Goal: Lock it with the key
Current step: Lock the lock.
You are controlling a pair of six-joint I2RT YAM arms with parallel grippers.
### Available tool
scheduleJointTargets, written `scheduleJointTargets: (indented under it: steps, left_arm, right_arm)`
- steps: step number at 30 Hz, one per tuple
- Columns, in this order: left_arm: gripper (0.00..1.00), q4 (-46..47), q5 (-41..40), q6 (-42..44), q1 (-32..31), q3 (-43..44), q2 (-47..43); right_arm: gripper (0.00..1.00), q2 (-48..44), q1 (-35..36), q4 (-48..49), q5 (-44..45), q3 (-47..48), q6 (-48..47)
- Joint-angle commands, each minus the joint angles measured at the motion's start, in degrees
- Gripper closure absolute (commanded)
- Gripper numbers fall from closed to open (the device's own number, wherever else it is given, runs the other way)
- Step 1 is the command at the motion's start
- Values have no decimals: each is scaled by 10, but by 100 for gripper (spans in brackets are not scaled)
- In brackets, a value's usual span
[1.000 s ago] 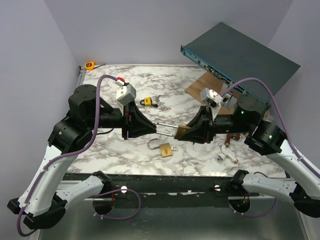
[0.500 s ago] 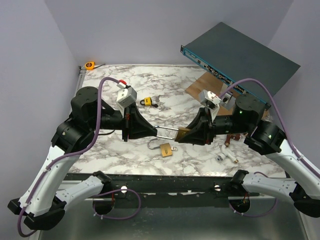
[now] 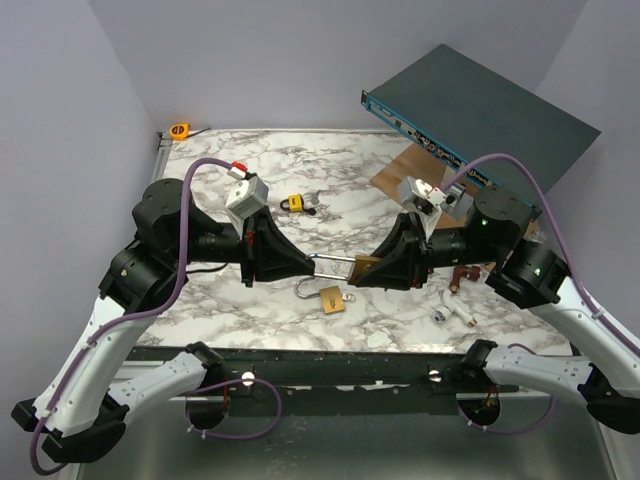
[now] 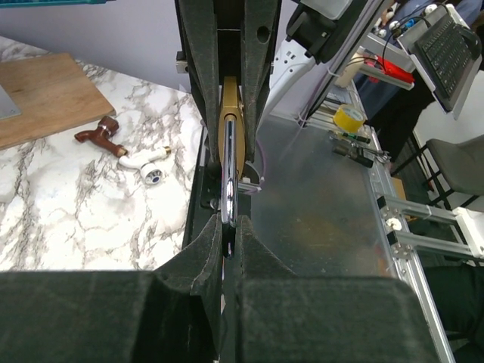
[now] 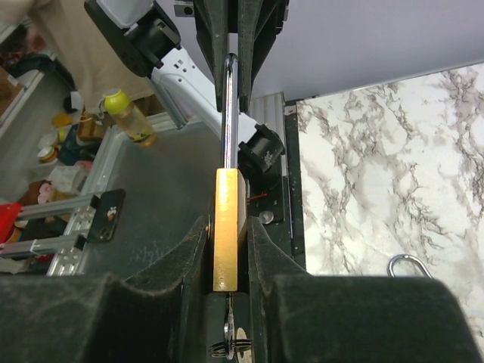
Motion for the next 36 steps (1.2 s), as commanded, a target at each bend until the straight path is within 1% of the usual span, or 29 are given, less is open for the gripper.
scheduleJointTargets:
  steps: [1, 5, 10, 15, 18, 24, 30, 36]
  left_arm:
    - [100, 25, -4, -4, -24, -4, 14]
    - [100, 32, -18, -7, -38, -6, 17]
    - [100, 52, -37, -22, -45, -16, 15]
    - [100, 103, -52, -65, -46, -40, 11]
    - [100, 129, -60, -85, -48, -55, 11]
    - [100, 141, -72, -93, -54, -65, 8]
    - [100, 103, -79, -70, -62, -72, 3]
    - [100, 38, -67, -33, -69, -89, -14]
  right_arm:
    - [99, 14, 4, 144, -7, 7, 30]
    - [99, 19, 4, 175, 3, 1, 47]
    - [99, 20, 5, 213, 37, -17, 70]
    - [99, 22, 4, 274, 57, -29, 94]
    - [99, 23, 4, 291, 74, -28, 99]
    - [99, 28, 4, 312, 114, -19, 106]
    - [99, 33, 4, 320, 143, -7, 110]
    - [99, 48, 5, 279, 131, 35, 83]
